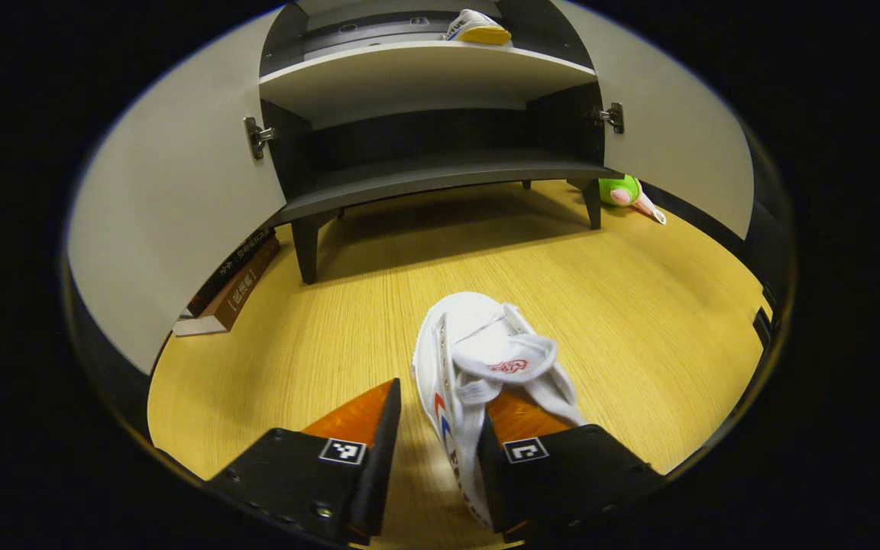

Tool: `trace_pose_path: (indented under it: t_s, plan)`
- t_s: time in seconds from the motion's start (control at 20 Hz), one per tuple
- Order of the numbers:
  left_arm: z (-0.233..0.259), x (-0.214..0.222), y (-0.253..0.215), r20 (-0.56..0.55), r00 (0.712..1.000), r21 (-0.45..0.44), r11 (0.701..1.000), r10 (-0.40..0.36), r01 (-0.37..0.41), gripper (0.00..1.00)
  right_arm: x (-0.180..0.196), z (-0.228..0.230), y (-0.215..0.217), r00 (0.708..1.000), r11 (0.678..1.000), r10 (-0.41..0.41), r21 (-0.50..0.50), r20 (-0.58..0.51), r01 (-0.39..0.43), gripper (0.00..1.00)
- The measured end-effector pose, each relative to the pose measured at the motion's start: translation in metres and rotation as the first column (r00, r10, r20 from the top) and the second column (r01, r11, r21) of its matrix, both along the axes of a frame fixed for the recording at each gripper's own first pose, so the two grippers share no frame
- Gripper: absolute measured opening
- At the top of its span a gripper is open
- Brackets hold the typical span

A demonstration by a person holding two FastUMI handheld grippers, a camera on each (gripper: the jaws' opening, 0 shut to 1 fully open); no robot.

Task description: Grab one shoe with the right hand and put it into the shoe cabinet, grab the other shoe with the left hand and put it into the shoe cabinet; then close the right door with the right hand and the left door with the left hand.

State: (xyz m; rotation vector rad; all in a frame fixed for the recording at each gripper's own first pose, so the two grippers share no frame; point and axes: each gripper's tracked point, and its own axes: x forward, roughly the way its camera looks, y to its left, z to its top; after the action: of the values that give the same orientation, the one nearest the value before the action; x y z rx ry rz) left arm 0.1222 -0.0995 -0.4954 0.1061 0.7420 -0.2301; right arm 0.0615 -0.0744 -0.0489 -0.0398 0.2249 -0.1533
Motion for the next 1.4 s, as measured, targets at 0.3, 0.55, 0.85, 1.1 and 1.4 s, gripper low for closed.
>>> trace_pose_path:
  t_s: [0.3, 0.55, 0.85, 1.1, 1.4]
  plan:
    - [0.002, 0.003, 0.010, -0.037, 0.999, 0.056, 0.998, 0.017, -0.015, 0.02, 0.003, 0.005, -0.005, 1.000, 1.000, 0.013, 0.014, 0.017, -0.013, 1.00]
    - [0.040, 0.001, 0.019, -0.027, 0.998, 0.049, 0.998, 0.050, -0.048, 0.02, 0.003, 0.016, -0.002, 0.997, 0.998, 0.043, 0.047, 0.061, -0.046, 1.00]
    - [0.147, 0.027, 0.032, 0.088, 0.989, -0.001, 0.993, 0.119, -0.120, 0.02, 0.000, 0.036, 0.011, 0.985, 0.991, 0.109, 0.059, 0.130, -0.118, 1.00]
    - [0.236, 0.051, 0.048, 0.195, 0.966, -0.045, 0.985, 0.170, -0.164, 0.01, -0.004, 0.054, 0.019, 0.972, 0.984, 0.154, 0.064, 0.179, -0.168, 1.00]
    - [0.322, 0.091, 0.051, 0.321, 0.928, -0.060, 0.982, 0.191, -0.181, 0.01, -0.003, 0.066, 0.018, 0.964, 0.979, 0.172, 0.070, 0.202, -0.189, 1.00]
